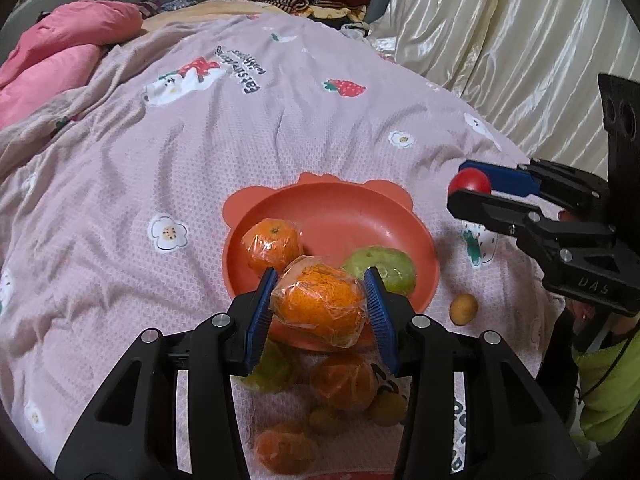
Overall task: Organize fruits
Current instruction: 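Carry both fruits over the orange plate and open both grippers to release them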
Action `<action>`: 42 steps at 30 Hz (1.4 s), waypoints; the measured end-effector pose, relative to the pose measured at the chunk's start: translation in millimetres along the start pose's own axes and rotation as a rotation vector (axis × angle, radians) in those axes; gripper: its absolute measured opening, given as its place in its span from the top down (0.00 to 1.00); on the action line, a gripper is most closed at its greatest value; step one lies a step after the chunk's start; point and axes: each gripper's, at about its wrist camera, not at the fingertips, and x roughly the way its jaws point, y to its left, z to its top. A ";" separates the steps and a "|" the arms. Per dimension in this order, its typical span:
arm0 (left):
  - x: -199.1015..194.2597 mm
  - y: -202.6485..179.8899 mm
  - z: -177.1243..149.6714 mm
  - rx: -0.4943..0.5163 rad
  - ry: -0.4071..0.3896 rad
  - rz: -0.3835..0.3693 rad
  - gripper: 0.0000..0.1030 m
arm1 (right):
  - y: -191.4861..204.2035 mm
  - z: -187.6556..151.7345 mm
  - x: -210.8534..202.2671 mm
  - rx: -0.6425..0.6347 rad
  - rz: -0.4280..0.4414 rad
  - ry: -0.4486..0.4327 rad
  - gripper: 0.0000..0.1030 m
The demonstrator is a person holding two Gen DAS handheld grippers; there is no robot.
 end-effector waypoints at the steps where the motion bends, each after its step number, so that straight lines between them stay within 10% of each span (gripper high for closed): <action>1: 1.4 0.7 0.0 0.001 0.003 -0.001 0.65 | -0.1 1.1 2.4 -0.001 0.002 0.002 0.64; 42: 17.2 11.4 0.1 0.005 0.038 0.018 0.64 | 1.1 12.8 81.0 -0.018 0.039 0.138 0.64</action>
